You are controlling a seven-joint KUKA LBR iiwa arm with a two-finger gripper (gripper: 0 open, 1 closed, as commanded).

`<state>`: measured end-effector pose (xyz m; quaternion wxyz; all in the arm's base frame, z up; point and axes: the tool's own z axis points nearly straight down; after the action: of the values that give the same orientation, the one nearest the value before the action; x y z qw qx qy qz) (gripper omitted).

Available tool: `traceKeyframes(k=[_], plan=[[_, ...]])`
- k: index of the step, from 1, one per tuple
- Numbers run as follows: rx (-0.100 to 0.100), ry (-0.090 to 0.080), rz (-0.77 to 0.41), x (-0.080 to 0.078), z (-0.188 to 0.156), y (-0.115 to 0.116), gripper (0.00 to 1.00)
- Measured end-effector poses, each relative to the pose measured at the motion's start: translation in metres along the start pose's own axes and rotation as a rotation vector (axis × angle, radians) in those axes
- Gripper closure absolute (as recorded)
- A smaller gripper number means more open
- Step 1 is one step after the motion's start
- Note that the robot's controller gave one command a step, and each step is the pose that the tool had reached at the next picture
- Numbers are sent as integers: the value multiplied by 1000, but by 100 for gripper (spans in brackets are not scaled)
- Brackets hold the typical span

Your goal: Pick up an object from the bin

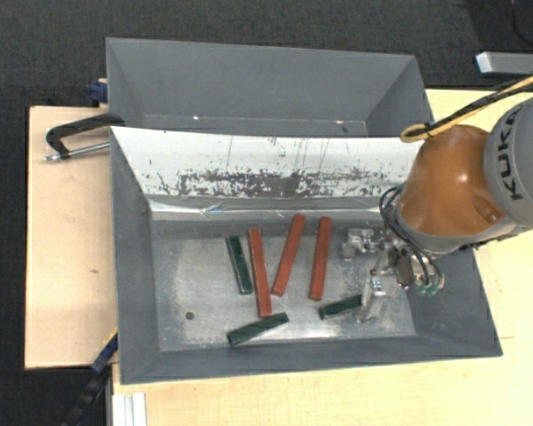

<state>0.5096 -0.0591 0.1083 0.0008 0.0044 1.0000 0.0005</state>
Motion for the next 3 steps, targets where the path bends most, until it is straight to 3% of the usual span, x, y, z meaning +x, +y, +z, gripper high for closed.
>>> traceKeyframes(k=[1,2,3], plan=[[0,-1,41,-29,37,2,100],[1,-3,40,-30,37,2,0],[1,-3,40,-30,37,2,0]])
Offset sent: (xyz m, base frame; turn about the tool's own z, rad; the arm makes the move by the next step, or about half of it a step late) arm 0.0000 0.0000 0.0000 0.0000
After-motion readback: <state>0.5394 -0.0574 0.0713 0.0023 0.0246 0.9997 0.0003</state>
